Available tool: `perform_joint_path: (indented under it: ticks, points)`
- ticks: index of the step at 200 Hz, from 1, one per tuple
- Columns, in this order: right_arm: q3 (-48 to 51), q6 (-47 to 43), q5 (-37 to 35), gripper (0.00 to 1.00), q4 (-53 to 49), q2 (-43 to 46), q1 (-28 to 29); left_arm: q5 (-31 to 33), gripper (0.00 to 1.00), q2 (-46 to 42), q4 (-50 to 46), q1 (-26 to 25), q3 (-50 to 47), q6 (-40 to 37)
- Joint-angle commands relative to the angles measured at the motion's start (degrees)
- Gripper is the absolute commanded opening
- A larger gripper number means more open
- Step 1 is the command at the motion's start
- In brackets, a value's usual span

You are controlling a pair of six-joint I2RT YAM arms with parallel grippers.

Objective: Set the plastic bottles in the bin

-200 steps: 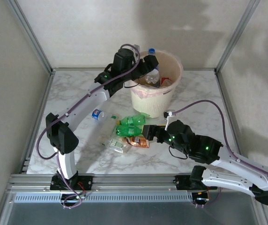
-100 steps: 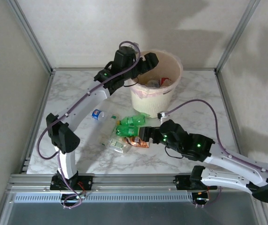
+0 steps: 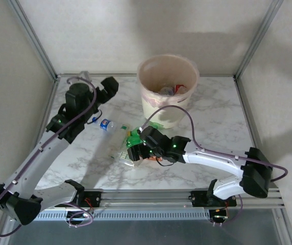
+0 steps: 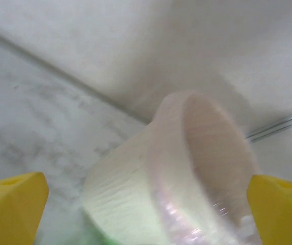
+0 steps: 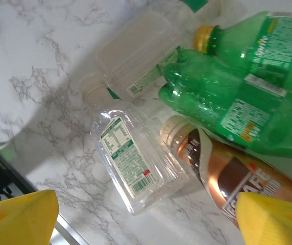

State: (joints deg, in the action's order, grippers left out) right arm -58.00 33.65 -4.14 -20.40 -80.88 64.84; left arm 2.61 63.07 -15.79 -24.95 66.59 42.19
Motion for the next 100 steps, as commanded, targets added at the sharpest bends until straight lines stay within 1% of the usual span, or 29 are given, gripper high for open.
perform_joint_path:
  ticks: [1,27,48,62,80,100]
  points:
    - [-3.44,-4.12,2.46,0.9,0.71,-3.65,1.07,-0.57,1.0,-3.61,-1.87,2.32,-5.22,-0.01]
    - [-6.28,-6.3,2.38,0.91,0.1,-8.41,1.47,-1.56,1.0,-7.35,-3.63,6.15,-9.54,-0.1]
    - [-9.93,-8.31,1.26,0.91,-1.26,-12.7,2.51,-1.85,1.0,-7.71,-6.18,8.78,-10.71,0.23]
    - [-12.66,-9.72,-0.23,0.91,-2.8,-15.68,3.31,-3.79,1.0,-7.26,-6.88,10.34,-11.19,0.42]
    - [-15.47,-11.21,-3.57,0.9,-4.8,-19.09,4.23,-5.07,1.0,-6.86,-7.26,11.14,-11.65,0.65]
    - [-17.37,-12.32,-4.9,0.9,-5.64,-21.96,4.52,-4.9,0.99,-7.18,-7.59,11.42,-11.82,0.47]
